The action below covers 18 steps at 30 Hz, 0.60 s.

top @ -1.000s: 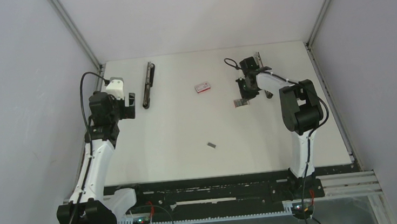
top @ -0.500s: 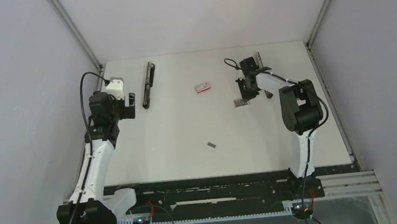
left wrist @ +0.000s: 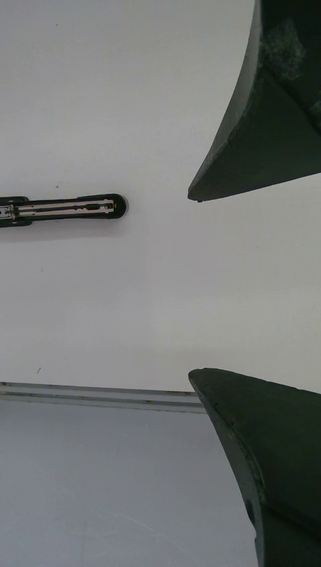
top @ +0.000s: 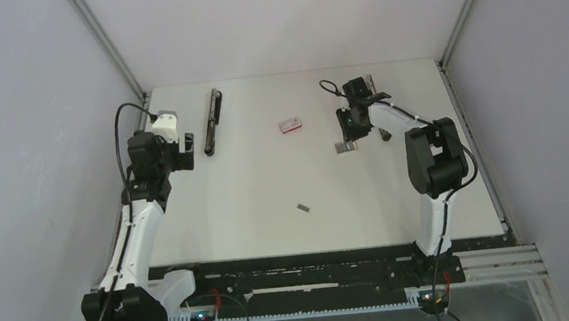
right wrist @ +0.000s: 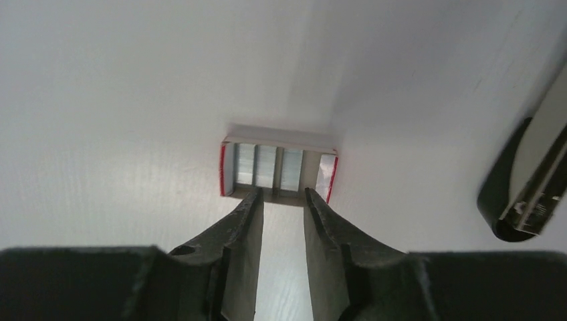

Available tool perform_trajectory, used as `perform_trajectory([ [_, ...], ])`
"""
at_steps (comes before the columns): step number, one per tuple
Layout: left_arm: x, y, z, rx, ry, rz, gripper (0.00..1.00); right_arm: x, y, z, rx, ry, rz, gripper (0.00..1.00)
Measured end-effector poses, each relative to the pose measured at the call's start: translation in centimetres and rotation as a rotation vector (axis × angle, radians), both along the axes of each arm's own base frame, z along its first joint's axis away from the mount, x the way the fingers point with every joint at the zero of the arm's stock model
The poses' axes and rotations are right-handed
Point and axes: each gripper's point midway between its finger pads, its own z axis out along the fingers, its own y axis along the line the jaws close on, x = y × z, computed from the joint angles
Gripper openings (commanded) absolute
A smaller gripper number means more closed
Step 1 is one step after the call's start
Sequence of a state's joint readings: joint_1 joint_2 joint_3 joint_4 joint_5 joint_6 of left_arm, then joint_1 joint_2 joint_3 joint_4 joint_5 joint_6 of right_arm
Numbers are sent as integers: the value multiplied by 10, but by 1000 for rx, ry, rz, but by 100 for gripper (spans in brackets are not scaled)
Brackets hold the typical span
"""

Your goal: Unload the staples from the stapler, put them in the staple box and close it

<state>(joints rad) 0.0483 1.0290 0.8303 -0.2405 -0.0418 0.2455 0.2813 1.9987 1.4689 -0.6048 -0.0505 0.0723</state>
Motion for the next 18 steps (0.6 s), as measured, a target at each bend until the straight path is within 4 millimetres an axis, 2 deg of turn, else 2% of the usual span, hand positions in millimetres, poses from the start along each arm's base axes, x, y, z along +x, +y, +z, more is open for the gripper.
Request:
perform_trajectory([
  [3, 0, 0, 0, 0, 1, -1, 100, 1, 8, 28, 4, -66, 38, 42],
  [8, 0, 0, -1, 0, 2, 0, 100, 1, 22, 67, 1, -159, 106, 74],
  [10, 0, 0, -1, 0, 2, 0, 100, -1, 29, 77, -12, -187, 144, 93],
  [11, 0, 0, -1, 0, 2, 0, 100, -3, 32, 81, -21, -195, 165, 99],
  [14, 0, 0, -1, 0, 3, 0, 100, -14, 44, 84, -44, -204, 244, 100],
  [18, 0, 0, -1, 0, 3, 0, 100, -38, 61, 77, -44, -178, 367, 100],
])
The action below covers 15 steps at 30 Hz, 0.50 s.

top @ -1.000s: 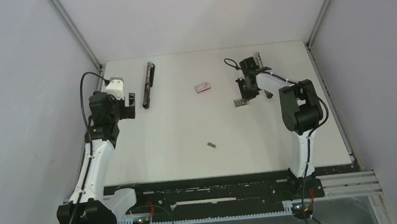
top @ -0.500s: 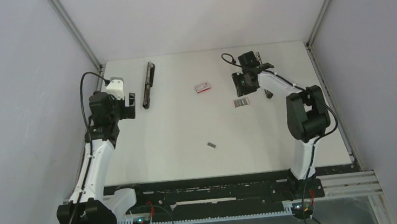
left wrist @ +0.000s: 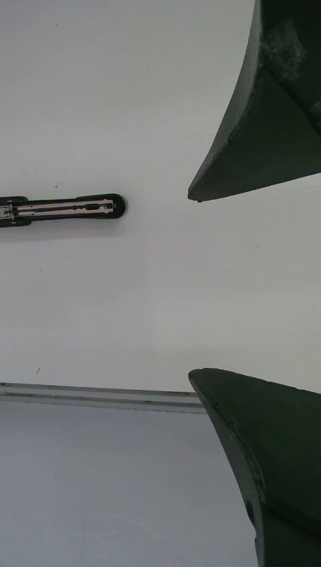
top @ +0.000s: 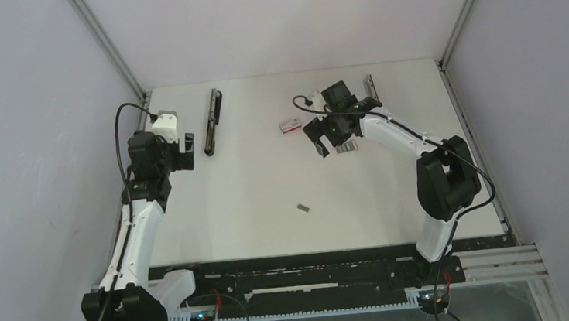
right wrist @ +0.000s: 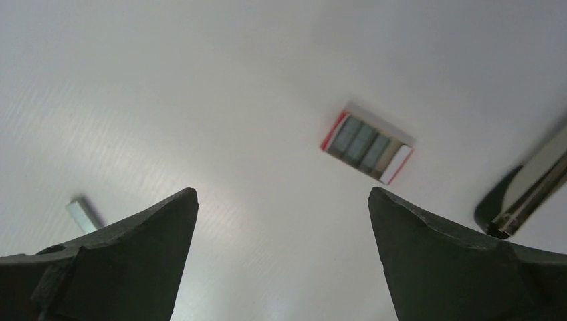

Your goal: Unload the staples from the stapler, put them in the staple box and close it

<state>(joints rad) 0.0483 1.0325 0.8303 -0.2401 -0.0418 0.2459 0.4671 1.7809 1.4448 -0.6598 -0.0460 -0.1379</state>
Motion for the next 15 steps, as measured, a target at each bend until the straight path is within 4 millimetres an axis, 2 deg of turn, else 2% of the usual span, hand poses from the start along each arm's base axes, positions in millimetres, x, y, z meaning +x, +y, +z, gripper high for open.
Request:
perform_trajectory([
  [5, 0, 0, 0, 1, 0, 1, 100, -36, 24, -16, -27, 66, 172, 96],
  [11, 0, 2, 0, 5, -1, 9, 100, -100, 63, -40, -16, 179, 388, 84],
  [15, 1, 5, 0, 12, -9, 23, 100, -125, 80, -44, 6, 222, 462, 80],
])
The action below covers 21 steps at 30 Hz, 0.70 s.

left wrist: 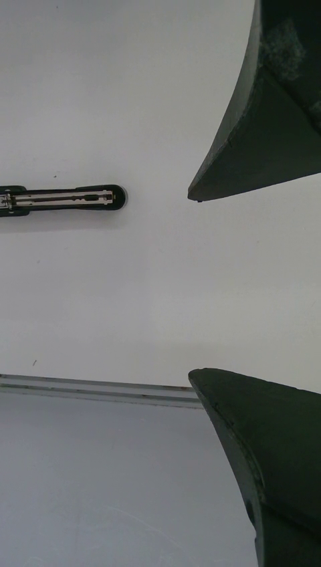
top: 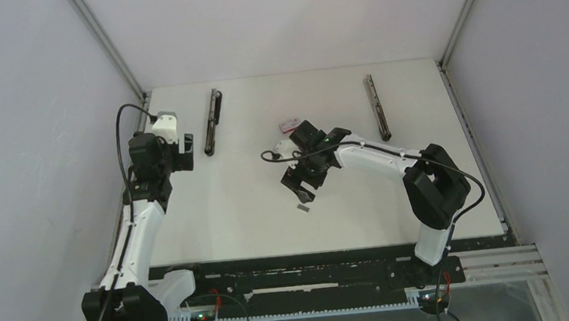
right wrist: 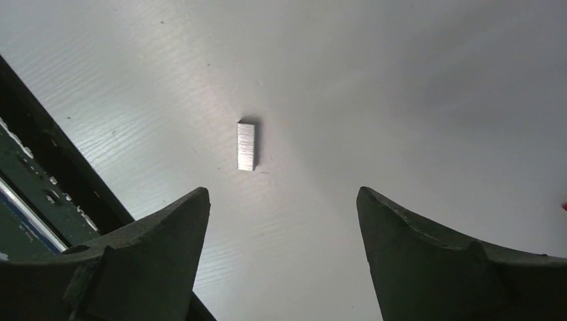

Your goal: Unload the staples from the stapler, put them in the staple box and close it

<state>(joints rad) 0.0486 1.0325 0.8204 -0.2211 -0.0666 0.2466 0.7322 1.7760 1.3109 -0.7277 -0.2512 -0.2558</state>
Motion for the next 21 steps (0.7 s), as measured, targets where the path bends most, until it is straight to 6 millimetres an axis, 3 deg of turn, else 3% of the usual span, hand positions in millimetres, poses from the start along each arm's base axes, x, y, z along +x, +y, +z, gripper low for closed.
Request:
perform_trajectory([
  [9, -2, 6, -5, 9, 6, 25, 100, -25, 22, -3, 7, 18, 68, 65],
  [21, -1, 9, -4, 19, 2, 33, 100, -43, 30, -36, -65, 64, 96, 52],
])
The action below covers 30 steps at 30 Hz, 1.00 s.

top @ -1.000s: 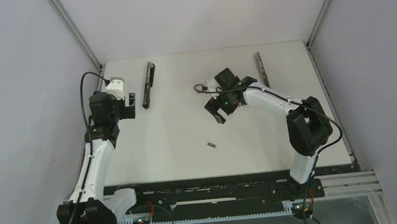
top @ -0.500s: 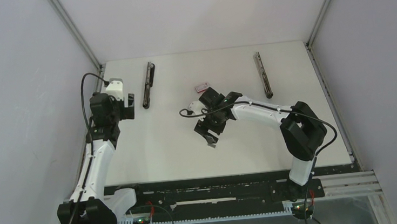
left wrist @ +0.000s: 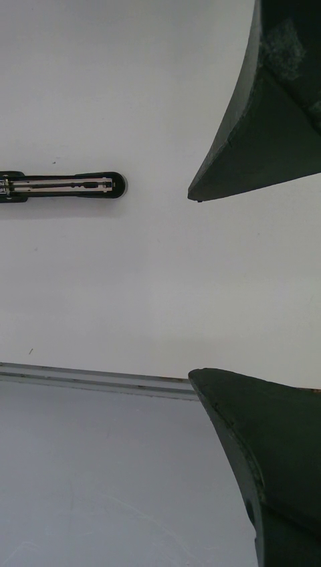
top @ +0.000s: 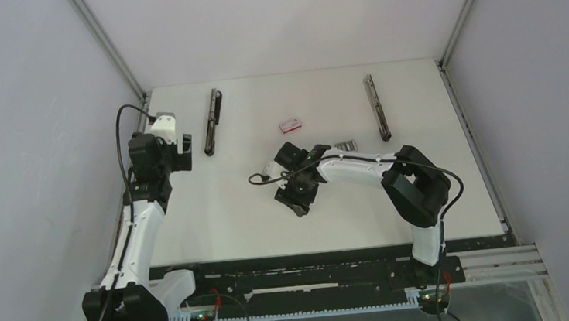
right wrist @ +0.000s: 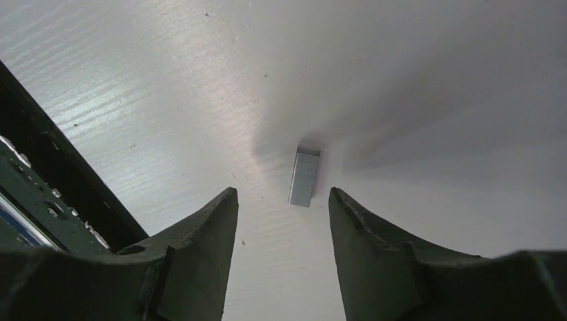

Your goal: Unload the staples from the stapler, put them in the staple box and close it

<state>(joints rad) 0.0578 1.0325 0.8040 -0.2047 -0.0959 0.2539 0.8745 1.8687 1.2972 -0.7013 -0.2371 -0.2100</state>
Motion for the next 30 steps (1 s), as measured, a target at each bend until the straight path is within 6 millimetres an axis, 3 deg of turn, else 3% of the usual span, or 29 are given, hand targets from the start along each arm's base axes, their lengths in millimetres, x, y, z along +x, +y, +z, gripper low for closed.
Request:
perform_trajectory([
  [20, 0, 1, 0, 0, -1, 1, 100, 4, -3, -17, -65, -32, -17, 38],
  [30, 0, 1, 0, -1, -2, 2, 100, 5, -4, -20, -76, -31, -18, 26],
])
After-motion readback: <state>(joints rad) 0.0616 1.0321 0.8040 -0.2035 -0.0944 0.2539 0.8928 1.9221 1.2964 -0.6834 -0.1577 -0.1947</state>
